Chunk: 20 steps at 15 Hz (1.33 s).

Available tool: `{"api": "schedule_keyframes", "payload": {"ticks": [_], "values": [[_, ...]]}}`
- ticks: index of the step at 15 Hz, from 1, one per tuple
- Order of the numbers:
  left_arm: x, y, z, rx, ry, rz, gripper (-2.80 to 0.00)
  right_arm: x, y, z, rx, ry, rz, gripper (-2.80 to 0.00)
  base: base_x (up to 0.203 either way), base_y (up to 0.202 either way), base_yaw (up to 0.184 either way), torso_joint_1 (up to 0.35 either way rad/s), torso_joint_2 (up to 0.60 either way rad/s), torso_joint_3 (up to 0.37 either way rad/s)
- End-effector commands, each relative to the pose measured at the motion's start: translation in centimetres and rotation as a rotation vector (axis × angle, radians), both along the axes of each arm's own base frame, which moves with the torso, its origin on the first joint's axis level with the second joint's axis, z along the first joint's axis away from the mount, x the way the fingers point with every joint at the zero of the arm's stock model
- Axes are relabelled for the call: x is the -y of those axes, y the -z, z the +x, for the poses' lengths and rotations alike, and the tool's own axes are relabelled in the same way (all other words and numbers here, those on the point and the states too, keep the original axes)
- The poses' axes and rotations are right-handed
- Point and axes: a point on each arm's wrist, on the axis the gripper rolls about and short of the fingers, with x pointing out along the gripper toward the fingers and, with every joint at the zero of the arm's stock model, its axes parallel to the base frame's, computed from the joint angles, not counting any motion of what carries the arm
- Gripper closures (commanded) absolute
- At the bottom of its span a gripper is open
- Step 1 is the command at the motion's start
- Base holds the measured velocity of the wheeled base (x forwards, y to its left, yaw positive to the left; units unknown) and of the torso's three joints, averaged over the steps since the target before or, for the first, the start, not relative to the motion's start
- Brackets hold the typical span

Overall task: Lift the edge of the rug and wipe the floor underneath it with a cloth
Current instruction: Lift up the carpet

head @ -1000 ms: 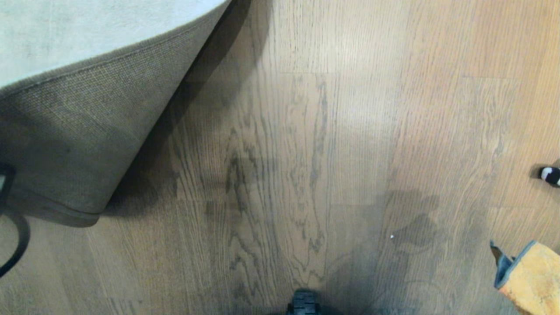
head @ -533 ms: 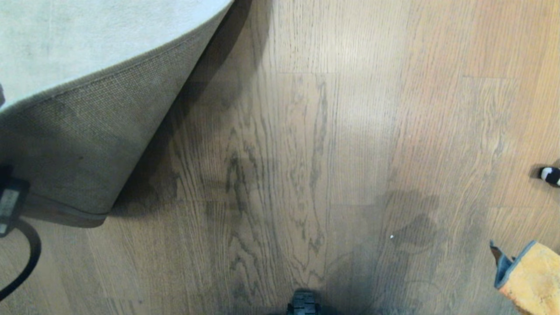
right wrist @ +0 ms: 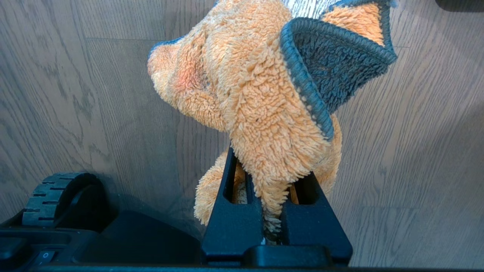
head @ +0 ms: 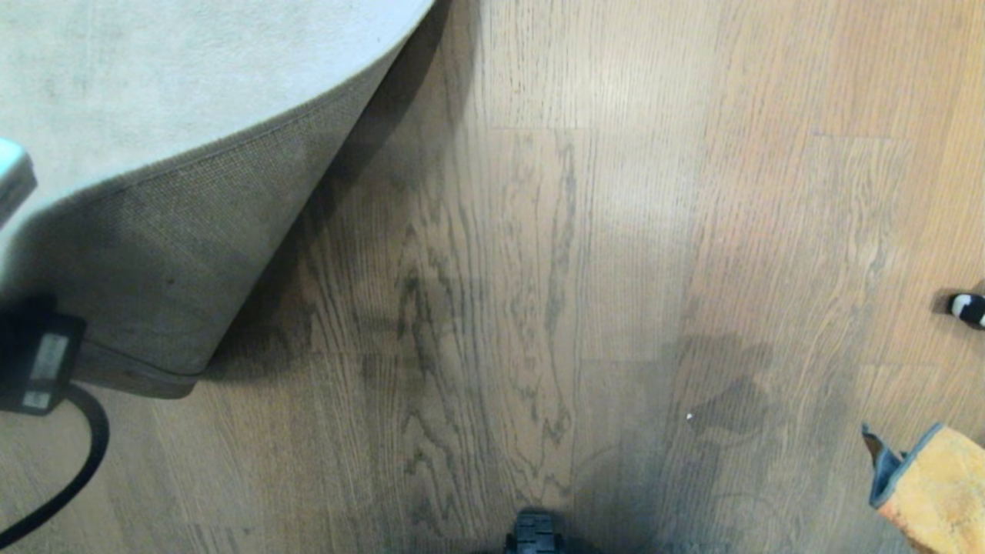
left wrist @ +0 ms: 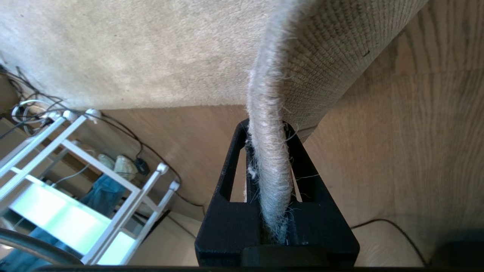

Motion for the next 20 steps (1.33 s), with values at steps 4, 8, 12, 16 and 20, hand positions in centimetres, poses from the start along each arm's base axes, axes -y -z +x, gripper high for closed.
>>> {"api": "schedule_keyframes", "payload": {"ticks": [4,8,12,16,20], "values": [[0.25,0.47,0.30,-0.022,0.004,0.011,0.00,0.00,0.00,0.01,-0.001,-0.001,0.000,0.00,0.000,0.000,0.000,0.000,0.00,0.000],[0.21,0.50,0.29,-0.022,0.002,0.011,0.00,0.00,0.00,0.01,-0.001,-0.001,0.000,0.00,0.000,0.000,0.000,0.000,0.00,0.000],[0.23,0.67,0.28,-0.026,0.004,0.015,0.00,0.00,0.00,0.01,-0.001,-0.001,0.000,0.00,0.000,0.000,0.000,0.000,0.00,0.000],[0.17,0.72,0.23,-0.027,0.003,0.016,0.00,0.00,0.00,0.01,-0.001,-0.001,0.000,0.00,0.000,0.000,0.000,0.000,0.00,0.000],[0.13,0.78,0.18,-0.028,0.003,0.017,0.00,0.00,0.00,0.01,-0.001,-0.001,0.000,0.00,0.003,0.139,-0.002,0.000,0.00,0.002]]}}
